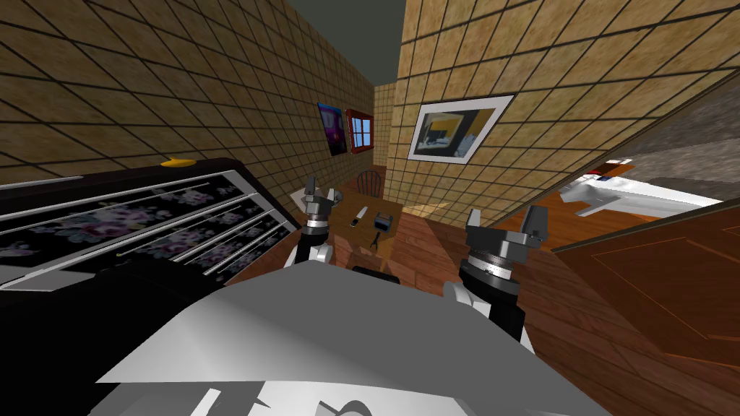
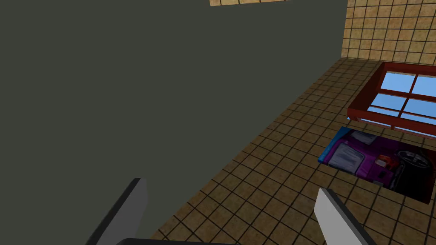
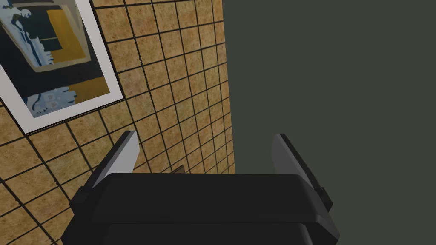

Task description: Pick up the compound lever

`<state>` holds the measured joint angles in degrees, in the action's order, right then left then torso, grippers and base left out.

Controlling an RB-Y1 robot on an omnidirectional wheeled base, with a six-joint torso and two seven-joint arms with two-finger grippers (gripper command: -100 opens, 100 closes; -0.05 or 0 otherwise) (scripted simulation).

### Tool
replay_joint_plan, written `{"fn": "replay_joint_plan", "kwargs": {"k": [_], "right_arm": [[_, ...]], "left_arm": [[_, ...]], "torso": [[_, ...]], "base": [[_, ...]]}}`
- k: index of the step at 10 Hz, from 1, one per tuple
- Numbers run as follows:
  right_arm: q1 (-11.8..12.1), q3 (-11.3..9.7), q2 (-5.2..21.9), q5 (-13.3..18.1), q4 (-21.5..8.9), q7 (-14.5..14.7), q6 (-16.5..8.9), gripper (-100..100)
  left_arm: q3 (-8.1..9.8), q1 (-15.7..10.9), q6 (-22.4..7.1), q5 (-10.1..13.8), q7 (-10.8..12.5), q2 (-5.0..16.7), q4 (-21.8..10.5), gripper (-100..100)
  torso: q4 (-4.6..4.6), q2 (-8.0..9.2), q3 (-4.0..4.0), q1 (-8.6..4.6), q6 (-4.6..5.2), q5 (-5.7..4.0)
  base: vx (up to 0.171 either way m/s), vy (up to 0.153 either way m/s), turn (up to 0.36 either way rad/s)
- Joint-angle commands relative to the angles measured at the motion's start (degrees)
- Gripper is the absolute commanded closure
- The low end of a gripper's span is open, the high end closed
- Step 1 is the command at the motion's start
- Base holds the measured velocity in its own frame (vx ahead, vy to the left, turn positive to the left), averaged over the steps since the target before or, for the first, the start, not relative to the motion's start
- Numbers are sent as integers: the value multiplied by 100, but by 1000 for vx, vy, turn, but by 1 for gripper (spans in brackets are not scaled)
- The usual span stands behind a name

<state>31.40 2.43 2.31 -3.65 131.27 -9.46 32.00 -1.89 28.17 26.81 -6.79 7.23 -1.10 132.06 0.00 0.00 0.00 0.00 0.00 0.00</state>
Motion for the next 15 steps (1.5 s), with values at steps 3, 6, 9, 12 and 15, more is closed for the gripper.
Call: {"fn": "replay_joint_plan", "kwargs": {"k": [3,6,9,12,15], "right_arm": [[-1,-2,-2,0,0,0,0,0],[-1,-3,-3,0,0,0,0,0],[-1,-2,-2,0,0,0,0,0],[0,-2,-2,0,0,0,0,0],[0,-1,-2,0,0,0,0,0]], "left_arm": [[254,-16,-277,221,-39,509,-296,-100],[580,-50,-688,491,-40,860,-667,-100],[843,-90,-1075,717,-2,1084,-945,-100],[1128,-153,-1513,974,82,1300,-1222,-100],[1275,-193,-1822,1111,142,1400,-1361,-100]], "torso": [[6,28,16,-56,0,-12],[3,17,9,-102,1,-23],[8,34,20,-80,1,-20],[3,8,6,-76,1,-20],[-1,-6,-3,-64,0,-15]], "base": [[-75,-169,17],[-52,-272,26],[-79,-214,19],[-25,-205,22],[10,-154,17]]}}
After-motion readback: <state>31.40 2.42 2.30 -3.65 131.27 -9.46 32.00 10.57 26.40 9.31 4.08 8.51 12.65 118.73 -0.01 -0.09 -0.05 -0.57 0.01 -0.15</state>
